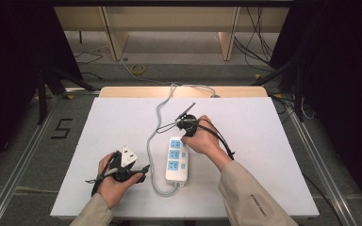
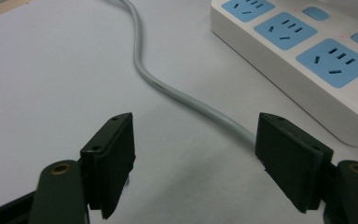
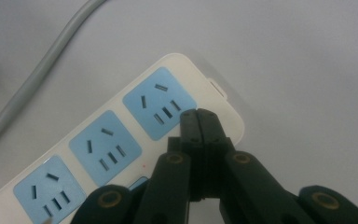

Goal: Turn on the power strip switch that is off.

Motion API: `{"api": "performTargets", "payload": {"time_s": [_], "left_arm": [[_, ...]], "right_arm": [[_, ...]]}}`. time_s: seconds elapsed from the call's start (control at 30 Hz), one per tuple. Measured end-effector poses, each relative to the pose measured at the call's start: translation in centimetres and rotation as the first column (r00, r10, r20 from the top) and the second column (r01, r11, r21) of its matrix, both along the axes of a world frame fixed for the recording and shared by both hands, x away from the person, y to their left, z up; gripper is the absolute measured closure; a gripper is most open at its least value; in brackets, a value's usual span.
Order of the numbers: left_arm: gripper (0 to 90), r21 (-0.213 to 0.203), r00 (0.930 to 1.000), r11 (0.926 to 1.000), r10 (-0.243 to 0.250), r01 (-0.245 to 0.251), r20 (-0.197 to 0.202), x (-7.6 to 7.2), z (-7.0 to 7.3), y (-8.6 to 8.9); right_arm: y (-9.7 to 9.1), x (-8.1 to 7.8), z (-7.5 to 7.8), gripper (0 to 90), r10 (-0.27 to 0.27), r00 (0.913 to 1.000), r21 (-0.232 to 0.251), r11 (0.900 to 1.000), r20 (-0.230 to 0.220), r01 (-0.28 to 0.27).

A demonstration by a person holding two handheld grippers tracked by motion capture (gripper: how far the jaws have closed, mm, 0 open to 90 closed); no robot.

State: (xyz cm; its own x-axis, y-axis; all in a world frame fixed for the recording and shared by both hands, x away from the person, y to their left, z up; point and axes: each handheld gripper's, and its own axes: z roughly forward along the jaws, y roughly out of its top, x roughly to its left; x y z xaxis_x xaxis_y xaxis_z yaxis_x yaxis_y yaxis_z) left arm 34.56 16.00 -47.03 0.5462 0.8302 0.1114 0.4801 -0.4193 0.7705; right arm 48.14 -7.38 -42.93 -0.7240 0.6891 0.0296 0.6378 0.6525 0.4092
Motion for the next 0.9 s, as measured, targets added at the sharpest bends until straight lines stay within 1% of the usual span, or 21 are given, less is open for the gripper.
{"api": "performTargets", "payload": {"time_s": [0.27,0.47,0.7,0.9], "left_arm": [[28.2,-0.001,1.0,1.0,-0.002,0.002,0.001,0.01,-0.02,-0.01],[28.2,0.0,1.0,1.0,-0.001,0.001,0.0,0.01,-0.01,-0.01],[28.2,0.005,1.0,1.0,-0.003,0.003,-0.001,0.0,0.01,-0.03],[28.2,0.006,1.0,1.0,-0.004,0.004,-0.002,0.0,0.01,-0.04]], "right_arm": [[0.12,0.05,-0.23,90.0,0.0,1.0,-0.014,0.9999,-0.002,0.0],[0.21,0.06,-0.33,90.0,-0.001,1.0,-0.012,0.9999,-0.003,0.001],[0.32,0.0,-0.38,90.0,0.01,0.9999,-0.025,0.9996,-0.004,-0.01],[0.25,0.06,-0.49,90.0,0.004,0.9999,-0.02,0.9998,-0.01,-0.004]]}}
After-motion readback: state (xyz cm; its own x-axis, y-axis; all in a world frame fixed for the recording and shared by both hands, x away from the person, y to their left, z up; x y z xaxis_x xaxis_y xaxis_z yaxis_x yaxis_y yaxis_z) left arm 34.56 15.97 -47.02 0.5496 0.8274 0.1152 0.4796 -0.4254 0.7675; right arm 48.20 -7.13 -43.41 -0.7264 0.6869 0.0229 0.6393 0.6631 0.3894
